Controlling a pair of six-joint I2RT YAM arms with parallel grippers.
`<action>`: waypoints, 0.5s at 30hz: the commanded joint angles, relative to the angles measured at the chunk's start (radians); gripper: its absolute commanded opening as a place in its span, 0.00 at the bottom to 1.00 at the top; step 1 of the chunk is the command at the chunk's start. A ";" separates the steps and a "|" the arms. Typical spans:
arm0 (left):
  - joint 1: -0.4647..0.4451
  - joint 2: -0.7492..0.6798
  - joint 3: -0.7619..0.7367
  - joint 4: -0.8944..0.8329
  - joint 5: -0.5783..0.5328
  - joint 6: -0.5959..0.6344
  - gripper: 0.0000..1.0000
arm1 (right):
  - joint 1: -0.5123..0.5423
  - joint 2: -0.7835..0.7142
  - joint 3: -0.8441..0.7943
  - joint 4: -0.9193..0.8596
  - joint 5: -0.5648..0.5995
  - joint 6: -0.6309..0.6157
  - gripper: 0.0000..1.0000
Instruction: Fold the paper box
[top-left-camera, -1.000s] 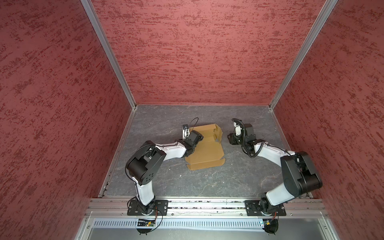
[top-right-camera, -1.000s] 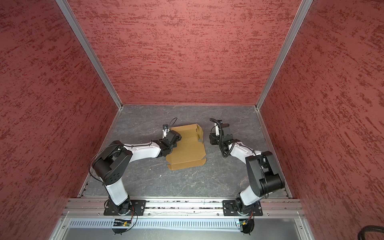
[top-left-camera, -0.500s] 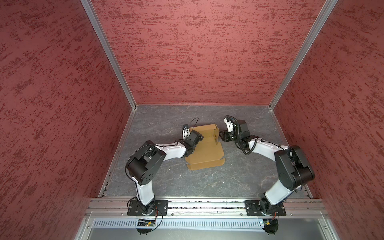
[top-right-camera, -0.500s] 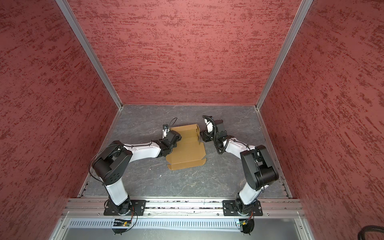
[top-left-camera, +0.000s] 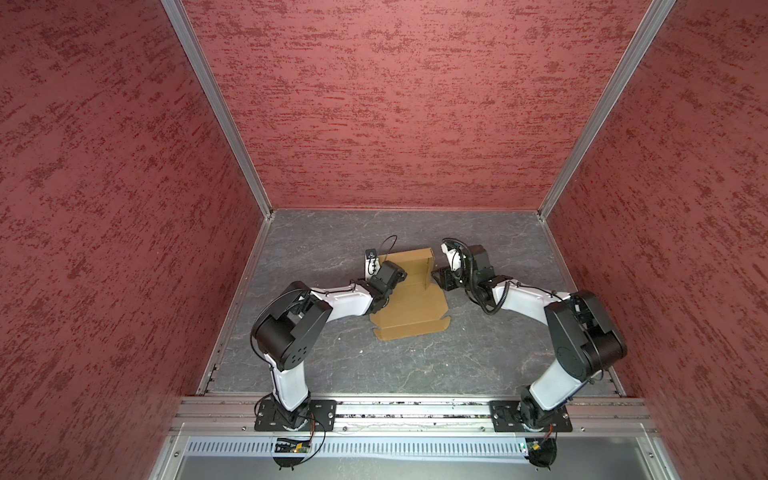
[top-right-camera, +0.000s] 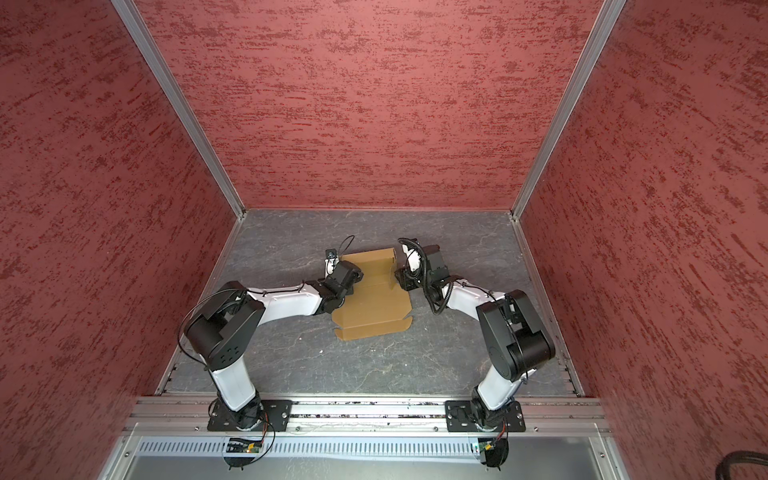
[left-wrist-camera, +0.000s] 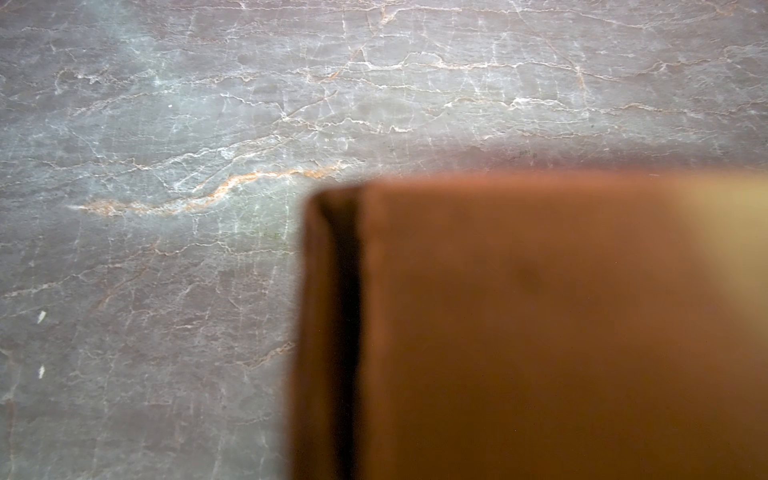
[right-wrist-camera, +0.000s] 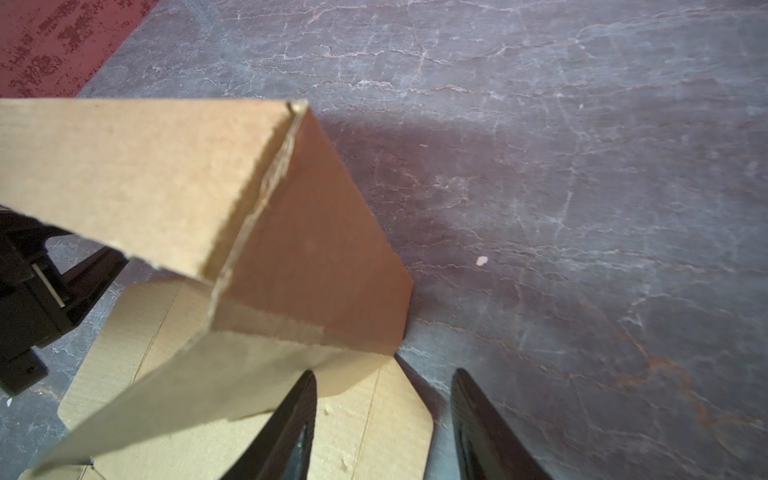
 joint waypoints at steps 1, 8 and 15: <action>-0.004 0.028 -0.036 -0.099 0.063 0.024 0.00 | 0.012 0.033 0.049 0.043 -0.020 -0.012 0.53; -0.004 0.020 -0.034 -0.078 0.073 0.054 0.00 | 0.026 0.082 0.107 0.063 -0.032 -0.026 0.53; -0.004 0.022 -0.028 -0.068 0.079 0.071 0.00 | 0.034 0.128 0.162 0.068 -0.044 -0.038 0.46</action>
